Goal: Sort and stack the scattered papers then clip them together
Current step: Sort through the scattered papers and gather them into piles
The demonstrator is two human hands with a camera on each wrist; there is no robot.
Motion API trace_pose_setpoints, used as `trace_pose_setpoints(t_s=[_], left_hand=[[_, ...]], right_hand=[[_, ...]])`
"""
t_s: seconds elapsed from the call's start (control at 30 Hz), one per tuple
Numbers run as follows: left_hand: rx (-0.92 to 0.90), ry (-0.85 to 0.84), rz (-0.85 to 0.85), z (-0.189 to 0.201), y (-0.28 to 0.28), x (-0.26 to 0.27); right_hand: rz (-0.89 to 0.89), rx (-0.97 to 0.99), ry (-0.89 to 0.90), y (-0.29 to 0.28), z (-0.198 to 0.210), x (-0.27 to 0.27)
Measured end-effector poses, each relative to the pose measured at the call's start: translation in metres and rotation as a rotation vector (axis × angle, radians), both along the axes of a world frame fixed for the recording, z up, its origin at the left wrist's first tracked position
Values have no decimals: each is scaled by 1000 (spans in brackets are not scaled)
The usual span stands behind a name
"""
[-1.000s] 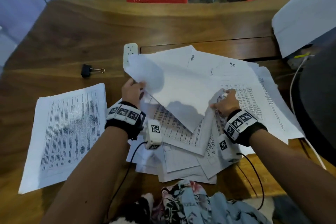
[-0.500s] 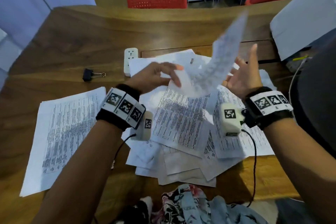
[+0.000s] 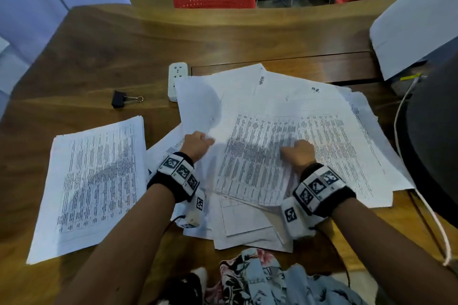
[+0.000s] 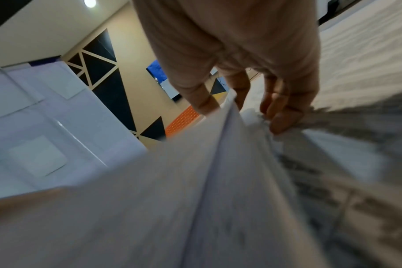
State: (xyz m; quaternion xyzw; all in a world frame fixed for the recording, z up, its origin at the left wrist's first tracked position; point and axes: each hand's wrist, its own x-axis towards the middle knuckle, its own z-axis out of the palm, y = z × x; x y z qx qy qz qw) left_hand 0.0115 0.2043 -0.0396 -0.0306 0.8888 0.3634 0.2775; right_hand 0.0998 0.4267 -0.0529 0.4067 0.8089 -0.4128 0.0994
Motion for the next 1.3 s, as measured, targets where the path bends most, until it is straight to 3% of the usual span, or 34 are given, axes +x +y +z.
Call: trace_pose_setpoints(t_s=[0.1, 0.17, 0.27, 0.33, 0.47, 0.57, 0.67, 0.73, 0.8, 0.97, 1.1, 1.3], left_hand=[[-46, -33, -19, -2, 11, 8], [-46, -14, 0, -5, 13, 8], [37, -37, 72, -10, 10, 4], [148, -69, 161, -7, 7, 1], [394, -206, 368, -7, -7, -6], [497, -129, 443, 0, -13, -6], [481, -2, 484, 5, -22, -16], [384, 67, 464, 9, -31, -23], [257, 112, 424, 9, -39, -29], [295, 64, 411, 12, -40, -20], [325, -54, 404, 6, -30, -6], [395, -154, 365, 0, -5, 14]], right_hand=[[-107, -183, 146, -22, 9, -3], [-135, -188, 322, -36, 21, -1], [100, -55, 568, -52, 41, 3], [274, -107, 619, -55, 54, 5], [278, -251, 685, -38, 68, 2], [189, -57, 571, -20, 51, -5], [257, 227, 132, -11, 24, -3], [335, 309, -138, -14, 15, 5], [355, 371, -219, -20, 9, 11], [309, 511, -177, -9, 12, 9], [210, 270, 30, 7, 31, -6], [379, -124, 275, -54, 48, -22]])
